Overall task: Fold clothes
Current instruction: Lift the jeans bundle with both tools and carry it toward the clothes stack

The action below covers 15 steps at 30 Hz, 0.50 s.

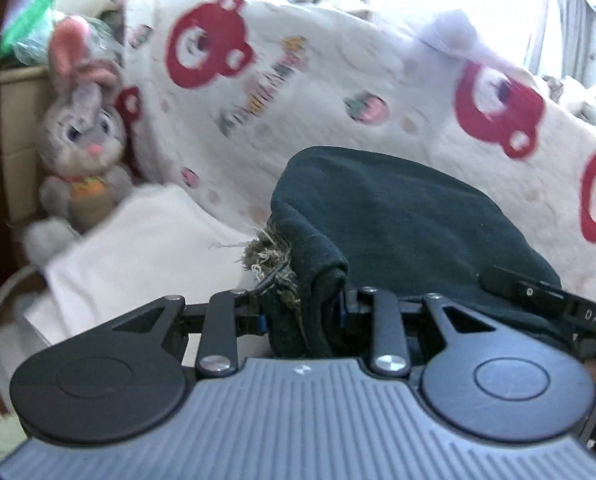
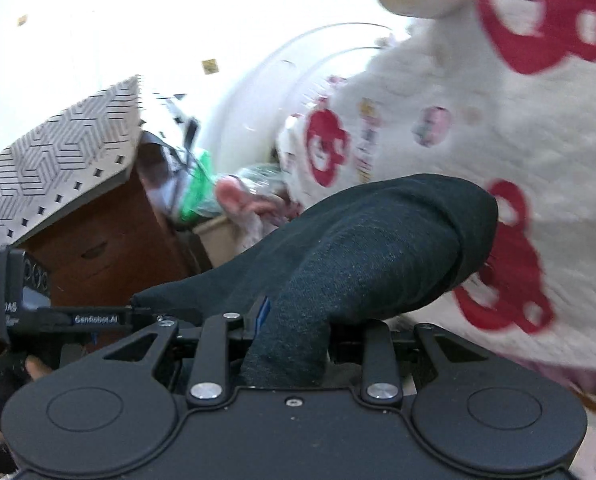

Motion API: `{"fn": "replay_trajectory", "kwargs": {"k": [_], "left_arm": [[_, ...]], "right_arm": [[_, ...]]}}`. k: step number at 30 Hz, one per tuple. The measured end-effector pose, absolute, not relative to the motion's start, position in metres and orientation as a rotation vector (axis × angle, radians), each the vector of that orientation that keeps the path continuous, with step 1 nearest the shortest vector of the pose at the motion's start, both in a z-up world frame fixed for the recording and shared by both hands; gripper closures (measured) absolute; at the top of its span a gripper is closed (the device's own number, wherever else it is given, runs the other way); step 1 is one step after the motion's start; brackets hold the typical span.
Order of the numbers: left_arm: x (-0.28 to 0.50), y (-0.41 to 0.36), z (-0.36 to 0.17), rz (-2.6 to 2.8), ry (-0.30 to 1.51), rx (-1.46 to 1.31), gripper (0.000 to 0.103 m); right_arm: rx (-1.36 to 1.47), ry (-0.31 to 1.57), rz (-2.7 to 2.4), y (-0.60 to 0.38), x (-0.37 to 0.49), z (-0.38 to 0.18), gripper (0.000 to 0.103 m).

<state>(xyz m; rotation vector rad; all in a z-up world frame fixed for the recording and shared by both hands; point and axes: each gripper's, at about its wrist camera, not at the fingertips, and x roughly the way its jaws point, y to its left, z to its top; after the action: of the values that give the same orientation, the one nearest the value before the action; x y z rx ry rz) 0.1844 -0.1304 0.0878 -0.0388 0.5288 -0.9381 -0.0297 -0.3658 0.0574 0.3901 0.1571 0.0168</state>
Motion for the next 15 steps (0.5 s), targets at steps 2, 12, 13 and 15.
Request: {"fn": "replay_trajectory", "kwargs": {"k": [2,12,13,15], "left_arm": [[0.205,-0.126,0.098,-0.905,0.521,-0.036,0.076],[0.289,-0.102,0.120,-0.724,0.429,-0.007,0.075],[0.299,-0.103,0.111,-0.709,0.456,0.008,0.075],[0.325,-0.106,0.081,-0.659,0.555,0.009,0.075]], "right_arm": [[0.395,0.133,0.042,-0.363,-0.005,0.065,0.070],[0.523,0.041,0.165,-0.365,0.116,0.072,0.069],[0.573,0.065,0.164,-0.367,0.127,0.060,0.069],[0.650,0.150,0.152,-0.369,0.148,0.028,0.064]]}}
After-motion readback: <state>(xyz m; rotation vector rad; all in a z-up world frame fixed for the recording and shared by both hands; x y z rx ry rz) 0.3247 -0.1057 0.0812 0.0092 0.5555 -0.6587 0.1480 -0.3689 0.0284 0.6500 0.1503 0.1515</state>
